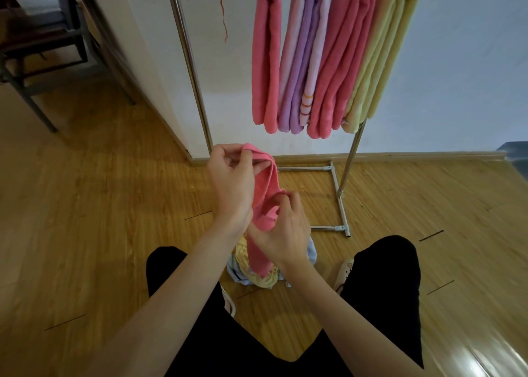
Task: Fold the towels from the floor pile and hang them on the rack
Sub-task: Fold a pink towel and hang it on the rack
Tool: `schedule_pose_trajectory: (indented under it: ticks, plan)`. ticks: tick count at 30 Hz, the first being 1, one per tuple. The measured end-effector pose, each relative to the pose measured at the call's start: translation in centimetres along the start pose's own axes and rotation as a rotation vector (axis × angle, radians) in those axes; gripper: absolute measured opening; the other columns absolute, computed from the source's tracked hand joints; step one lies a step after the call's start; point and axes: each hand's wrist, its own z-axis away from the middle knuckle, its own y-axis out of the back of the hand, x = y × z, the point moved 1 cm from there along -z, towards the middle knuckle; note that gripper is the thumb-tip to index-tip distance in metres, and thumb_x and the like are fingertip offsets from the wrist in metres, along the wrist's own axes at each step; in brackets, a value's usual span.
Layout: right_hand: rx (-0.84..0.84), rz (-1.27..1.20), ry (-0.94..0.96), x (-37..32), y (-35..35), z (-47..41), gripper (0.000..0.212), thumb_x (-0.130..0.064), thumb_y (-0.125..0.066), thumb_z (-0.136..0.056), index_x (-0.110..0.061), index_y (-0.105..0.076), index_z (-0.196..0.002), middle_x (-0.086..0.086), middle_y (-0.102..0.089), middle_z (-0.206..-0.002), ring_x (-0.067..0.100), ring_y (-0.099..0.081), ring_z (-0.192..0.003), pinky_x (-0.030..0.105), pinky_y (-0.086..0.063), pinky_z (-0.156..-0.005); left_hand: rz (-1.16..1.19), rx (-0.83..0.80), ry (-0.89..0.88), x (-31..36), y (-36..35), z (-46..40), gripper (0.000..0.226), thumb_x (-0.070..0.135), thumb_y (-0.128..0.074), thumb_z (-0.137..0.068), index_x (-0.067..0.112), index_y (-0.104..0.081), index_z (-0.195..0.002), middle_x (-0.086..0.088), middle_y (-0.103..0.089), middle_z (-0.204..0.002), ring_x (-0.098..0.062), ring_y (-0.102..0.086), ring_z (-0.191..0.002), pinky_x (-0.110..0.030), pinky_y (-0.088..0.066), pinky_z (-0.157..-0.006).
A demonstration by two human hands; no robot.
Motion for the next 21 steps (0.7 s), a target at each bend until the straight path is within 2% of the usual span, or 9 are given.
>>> schedule_pose_trajectory:
  ticks: [2,4,7,10,14,17,21]
  plan:
    - [-0.020,-0.025,0.000,-0.3,-0.3,-0.1,0.035,-0.050,-0.054,-0.085,-0.015,-0.057,-0.088,-0.007,-0.051,-0.093,0.010,-0.051,-0.072,0.027,-0.047,-0.056,0.006,-0.002,0.017,-0.3,0.0,0.2,0.006,-0.001,-0.055,-0.092,0.003,-0.054,-0.095,-0.026,-0.064,-0.098,-0.025,-0.072,-0.080,-0.024,-0.057,-0.067]
    - [-0.021,-0.068,0.052,0.1,-0.5,-0.1,0.028,-0.034,-0.044,-0.092,-0.011,-0.061,-0.093,-0.004,-0.054,-0.094,0.012,-0.053,-0.069,0.033,-0.050,-0.054,0.009,0.010,0.014,-0.3,0.2,0.1,0.006,-0.002,-0.055,-0.092,0.003,-0.054,-0.095,-0.027,-0.063,-0.099,-0.024,-0.071,-0.079,-0.024,-0.057,-0.067]
    - [-0.059,-0.073,0.148,1.9,-0.1,-0.1,0.019,-0.021,-0.050,-0.095,-0.008,-0.062,-0.102,-0.002,-0.056,-0.097,0.009,-0.053,-0.068,0.030,-0.050,-0.051,-0.021,0.042,-0.004,0.0,1.3,-0.9,0.008,-0.002,-0.055,-0.092,-0.001,-0.055,-0.100,-0.028,-0.062,-0.100,-0.023,-0.071,-0.077,-0.023,-0.057,-0.066]
    - [-0.072,-0.054,0.182,3.8,1.4,-1.0,0.010,-0.013,-0.054,-0.094,-0.006,-0.060,-0.097,-0.001,-0.055,-0.095,0.006,-0.050,-0.067,0.027,-0.049,-0.050,-0.112,0.034,0.005,0.3,2.8,-2.1,0.010,0.000,-0.057,-0.092,-0.002,-0.056,-0.102,-0.024,-0.064,-0.098,-0.022,-0.071,-0.076,-0.022,-0.057,-0.064]
    - [-0.102,-0.040,0.261,4.9,3.7,-3.0,0.022,-0.022,-0.039,-0.098,-0.007,-0.053,-0.093,-0.001,-0.049,-0.090,0.010,-0.047,-0.065,0.022,-0.037,-0.048,-0.322,-0.056,0.004,0.4,4.4,-2.7,0.007,-0.001,-0.059,-0.091,-0.002,-0.060,-0.097,-0.016,-0.067,-0.088,-0.017,-0.072,-0.071,-0.022,-0.058,-0.060]
    - [-0.106,-0.027,0.276,4.9,5.4,-4.5,0.033,-0.032,-0.030,-0.098,-0.007,-0.051,-0.091,-0.006,-0.045,-0.089,0.013,-0.047,-0.066,0.019,-0.029,-0.049,-0.511,-0.167,-0.041,0.8,5.5,-3.5,0.005,-0.003,-0.059,-0.089,-0.002,-0.061,-0.094,-0.014,-0.067,-0.082,-0.018,-0.071,-0.065,-0.027,-0.060,-0.059]
    - [-0.112,-0.026,0.398,4.0,7.0,-6.1,0.032,-0.031,-0.038,-0.096,-0.006,-0.058,-0.091,-0.004,-0.053,-0.084,0.011,-0.049,-0.066,0.025,-0.039,-0.052,-0.806,-0.285,-0.187,2.3,6.2,-4.8,0.005,-0.001,-0.063,-0.085,0.003,-0.061,-0.087,-0.010,-0.066,-0.074,-0.014,-0.069,-0.057,-0.030,-0.059,-0.056]
